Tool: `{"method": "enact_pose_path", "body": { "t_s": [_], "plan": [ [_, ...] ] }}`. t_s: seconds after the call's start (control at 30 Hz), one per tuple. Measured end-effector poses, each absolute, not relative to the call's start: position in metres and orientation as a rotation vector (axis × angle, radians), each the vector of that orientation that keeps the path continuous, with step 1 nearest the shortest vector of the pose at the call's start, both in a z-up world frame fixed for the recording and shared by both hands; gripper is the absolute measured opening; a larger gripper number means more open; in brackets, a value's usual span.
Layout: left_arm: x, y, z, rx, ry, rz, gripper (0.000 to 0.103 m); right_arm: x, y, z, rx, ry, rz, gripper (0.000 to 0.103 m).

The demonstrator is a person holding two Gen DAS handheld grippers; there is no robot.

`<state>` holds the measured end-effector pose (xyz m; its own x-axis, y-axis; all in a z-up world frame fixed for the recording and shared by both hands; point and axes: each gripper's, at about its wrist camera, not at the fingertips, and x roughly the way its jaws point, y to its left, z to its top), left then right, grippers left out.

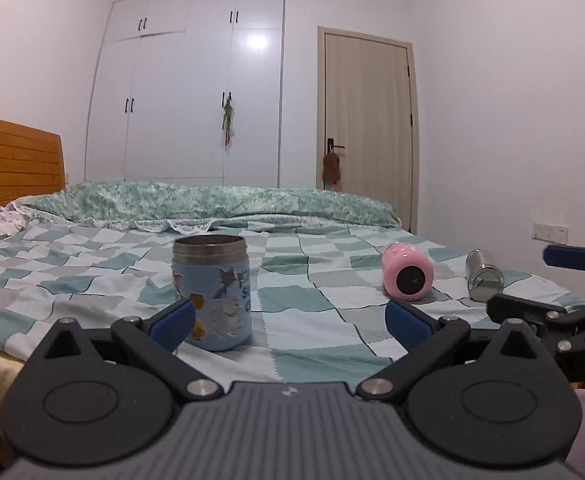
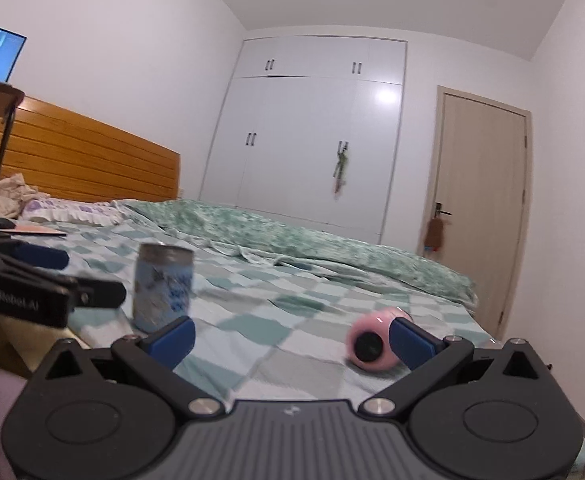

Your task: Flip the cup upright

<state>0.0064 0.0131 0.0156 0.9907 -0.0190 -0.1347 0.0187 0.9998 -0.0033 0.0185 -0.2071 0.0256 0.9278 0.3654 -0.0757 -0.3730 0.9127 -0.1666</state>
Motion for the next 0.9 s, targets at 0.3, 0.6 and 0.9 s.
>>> {"method": "enact_pose_path", "body": {
  "t_s": [0.3,0.6,0.9],
  "plan": [
    [0.014,-0.002,-0.005,0.037,0.120,0.031,0.103,0.013,-0.228,0.010,-0.133,-0.012,0.359,0.103],
    [0.011,-0.007,-0.008,0.060,0.102,0.027,0.103,0.013,-0.236,0.010,-0.090,-0.013,0.344,0.103],
    [0.009,-0.007,-0.007,0.056,0.096,0.022,0.103,0.013,-0.237,0.009,-0.089,-0.011,0.342,0.103]
  ]
}}
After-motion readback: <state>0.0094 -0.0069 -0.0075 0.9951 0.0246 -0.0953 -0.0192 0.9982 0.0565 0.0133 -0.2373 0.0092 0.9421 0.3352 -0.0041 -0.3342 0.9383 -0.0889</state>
